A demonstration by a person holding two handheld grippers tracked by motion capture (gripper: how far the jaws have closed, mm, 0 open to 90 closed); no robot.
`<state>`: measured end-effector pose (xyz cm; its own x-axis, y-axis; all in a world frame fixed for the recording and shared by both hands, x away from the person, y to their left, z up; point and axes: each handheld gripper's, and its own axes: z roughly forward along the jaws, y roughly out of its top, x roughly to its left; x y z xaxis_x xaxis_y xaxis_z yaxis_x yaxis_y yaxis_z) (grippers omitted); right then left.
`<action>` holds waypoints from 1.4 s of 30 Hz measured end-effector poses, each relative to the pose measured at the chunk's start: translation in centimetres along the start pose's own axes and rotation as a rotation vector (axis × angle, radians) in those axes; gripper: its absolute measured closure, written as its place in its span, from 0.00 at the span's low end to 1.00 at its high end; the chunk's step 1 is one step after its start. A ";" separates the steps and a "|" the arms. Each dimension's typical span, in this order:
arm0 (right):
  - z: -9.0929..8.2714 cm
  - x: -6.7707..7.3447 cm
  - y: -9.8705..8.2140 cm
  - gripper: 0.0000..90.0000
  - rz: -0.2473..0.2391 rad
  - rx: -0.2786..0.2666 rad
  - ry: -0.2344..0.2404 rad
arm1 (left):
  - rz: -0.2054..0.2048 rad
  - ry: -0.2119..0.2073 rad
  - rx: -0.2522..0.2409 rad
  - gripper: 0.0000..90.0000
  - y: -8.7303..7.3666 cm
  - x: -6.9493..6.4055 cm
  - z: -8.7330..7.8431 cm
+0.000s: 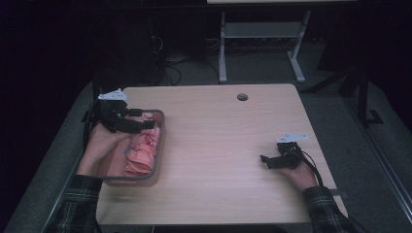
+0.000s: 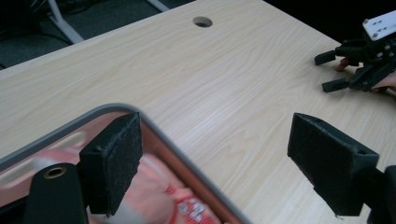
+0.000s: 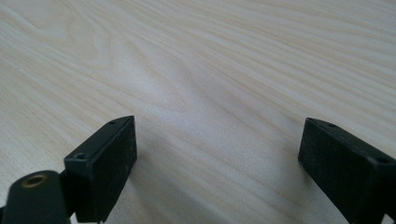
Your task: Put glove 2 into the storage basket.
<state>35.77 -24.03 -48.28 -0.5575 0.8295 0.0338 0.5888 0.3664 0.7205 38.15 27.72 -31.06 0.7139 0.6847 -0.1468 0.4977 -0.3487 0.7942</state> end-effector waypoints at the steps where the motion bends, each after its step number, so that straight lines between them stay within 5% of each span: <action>1: 0.0 0.0 0.0 0.12 0.000 0.000 0.000 | 0.002 0.002 -0.004 0.20 0.0 -0.3 0.3; 14: 0.0 0.0 0.0 0.12 0.000 0.000 0.000 | 0.057 -0.018 -0.007 0.20 -0.1 -4.4 3.8; 28: 0.0 0.0 0.0 0.12 0.001 0.000 0.001 | 0.051 -0.048 -0.014 0.20 -1.7 -7.9 7.6; 42: 0.0 0.0 0.0 0.12 0.000 0.001 0.000 | 0.087 -0.054 0.033 0.20 -3.6 -11.2 11.6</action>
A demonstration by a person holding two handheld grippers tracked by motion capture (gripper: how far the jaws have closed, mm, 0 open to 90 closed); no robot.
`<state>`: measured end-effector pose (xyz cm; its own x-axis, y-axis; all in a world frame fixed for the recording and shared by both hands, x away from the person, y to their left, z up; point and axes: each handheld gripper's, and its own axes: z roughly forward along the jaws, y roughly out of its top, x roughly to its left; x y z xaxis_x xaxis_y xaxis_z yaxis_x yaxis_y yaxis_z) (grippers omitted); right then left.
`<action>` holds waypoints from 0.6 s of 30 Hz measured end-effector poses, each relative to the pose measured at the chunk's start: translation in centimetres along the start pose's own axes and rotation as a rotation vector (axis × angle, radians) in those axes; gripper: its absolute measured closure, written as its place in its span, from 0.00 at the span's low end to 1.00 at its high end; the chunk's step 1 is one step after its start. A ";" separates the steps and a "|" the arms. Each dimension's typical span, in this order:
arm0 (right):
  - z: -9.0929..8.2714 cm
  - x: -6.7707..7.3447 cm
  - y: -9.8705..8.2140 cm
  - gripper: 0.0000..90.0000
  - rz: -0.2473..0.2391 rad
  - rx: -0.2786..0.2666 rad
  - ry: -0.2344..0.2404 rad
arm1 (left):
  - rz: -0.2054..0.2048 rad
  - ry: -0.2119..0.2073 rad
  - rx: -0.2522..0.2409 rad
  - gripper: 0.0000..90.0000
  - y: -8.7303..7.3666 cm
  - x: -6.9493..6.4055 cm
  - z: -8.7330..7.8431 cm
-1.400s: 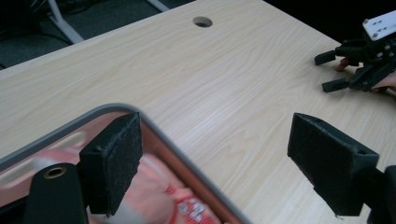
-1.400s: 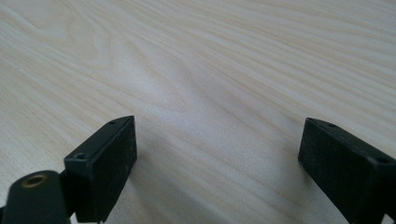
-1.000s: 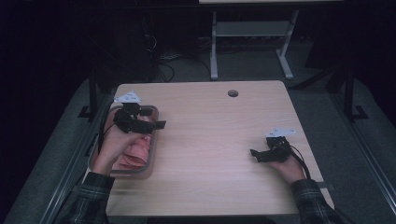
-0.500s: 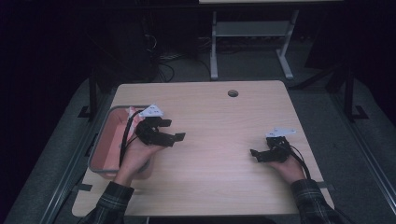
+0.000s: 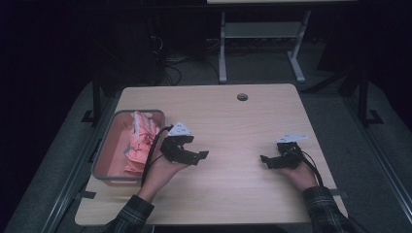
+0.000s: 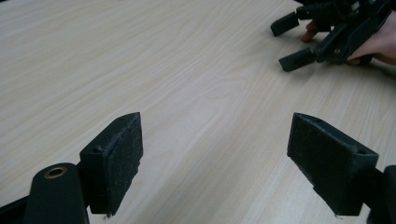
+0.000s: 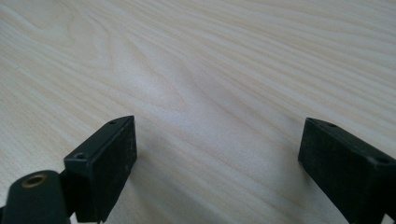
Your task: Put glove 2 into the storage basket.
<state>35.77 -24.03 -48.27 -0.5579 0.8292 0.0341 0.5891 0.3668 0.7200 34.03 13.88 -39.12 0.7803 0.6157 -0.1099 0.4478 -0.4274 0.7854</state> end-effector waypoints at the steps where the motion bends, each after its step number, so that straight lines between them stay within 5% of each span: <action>1: 0.0 0.0 0.0 0.12 0.000 0.000 0.000 | 0.016 0.003 0.012 0.20 -0.2 -0.3 0.5; 18: 0.0 0.0 0.0 0.12 0.000 0.000 0.000 | 0.062 -0.030 0.053 0.19 -3.2 -2.1 4.8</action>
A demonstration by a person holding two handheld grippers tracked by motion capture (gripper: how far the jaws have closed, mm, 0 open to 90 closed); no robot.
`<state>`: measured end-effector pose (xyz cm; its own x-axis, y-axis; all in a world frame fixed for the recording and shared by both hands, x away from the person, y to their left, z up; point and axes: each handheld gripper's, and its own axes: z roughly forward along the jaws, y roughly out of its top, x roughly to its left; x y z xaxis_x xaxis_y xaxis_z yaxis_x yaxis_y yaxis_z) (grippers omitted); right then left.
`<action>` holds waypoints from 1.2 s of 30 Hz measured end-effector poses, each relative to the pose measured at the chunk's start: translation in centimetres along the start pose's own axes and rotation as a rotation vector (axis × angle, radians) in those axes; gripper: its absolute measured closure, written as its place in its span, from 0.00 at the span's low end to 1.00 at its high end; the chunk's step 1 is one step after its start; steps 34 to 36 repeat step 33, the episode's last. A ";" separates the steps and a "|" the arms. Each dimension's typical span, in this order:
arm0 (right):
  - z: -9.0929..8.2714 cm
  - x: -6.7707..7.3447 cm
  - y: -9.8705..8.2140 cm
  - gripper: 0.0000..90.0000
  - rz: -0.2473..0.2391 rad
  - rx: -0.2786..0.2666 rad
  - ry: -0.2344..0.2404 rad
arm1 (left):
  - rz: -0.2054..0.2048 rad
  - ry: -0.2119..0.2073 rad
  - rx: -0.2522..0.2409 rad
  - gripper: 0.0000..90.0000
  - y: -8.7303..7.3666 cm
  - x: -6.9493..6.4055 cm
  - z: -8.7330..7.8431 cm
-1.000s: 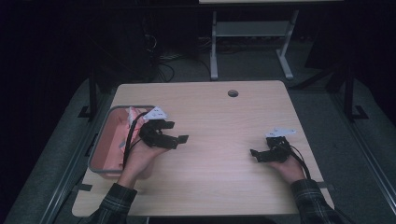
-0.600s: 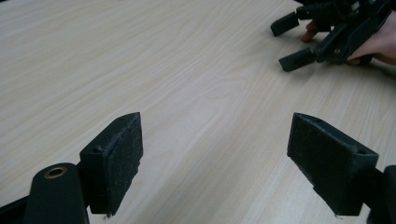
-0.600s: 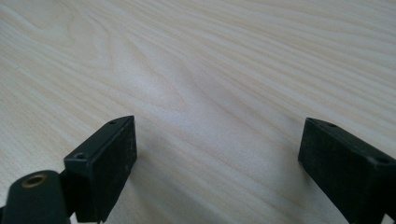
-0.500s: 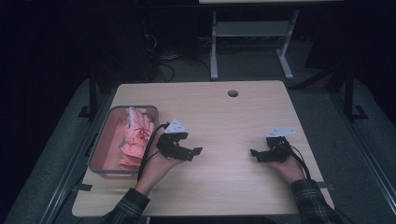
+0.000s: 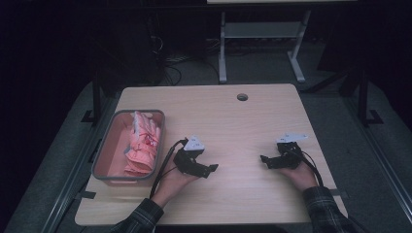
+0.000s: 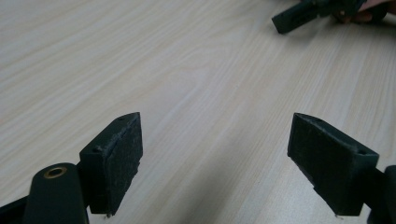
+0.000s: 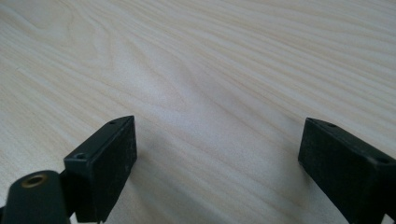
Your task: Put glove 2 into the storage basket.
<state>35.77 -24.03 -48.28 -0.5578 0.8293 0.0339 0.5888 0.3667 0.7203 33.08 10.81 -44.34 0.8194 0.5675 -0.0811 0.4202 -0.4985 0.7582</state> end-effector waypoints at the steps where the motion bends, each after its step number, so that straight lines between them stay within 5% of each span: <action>1: 0.0 0.0 0.0 0.12 0.000 0.000 0.000 | 0.012 -0.003 0.014 0.19 -0.1 0.0 0.2; 15: 0.0 0.0 0.0 0.12 0.000 0.000 0.000 | 0.082 -0.010 0.107 0.14 -1.6 -1.3 2.9; 36: 0.0 0.0 0.0 0.12 0.000 0.000 0.000 | 0.104 0.002 0.064 0.14 -2.2 -1.4 3.0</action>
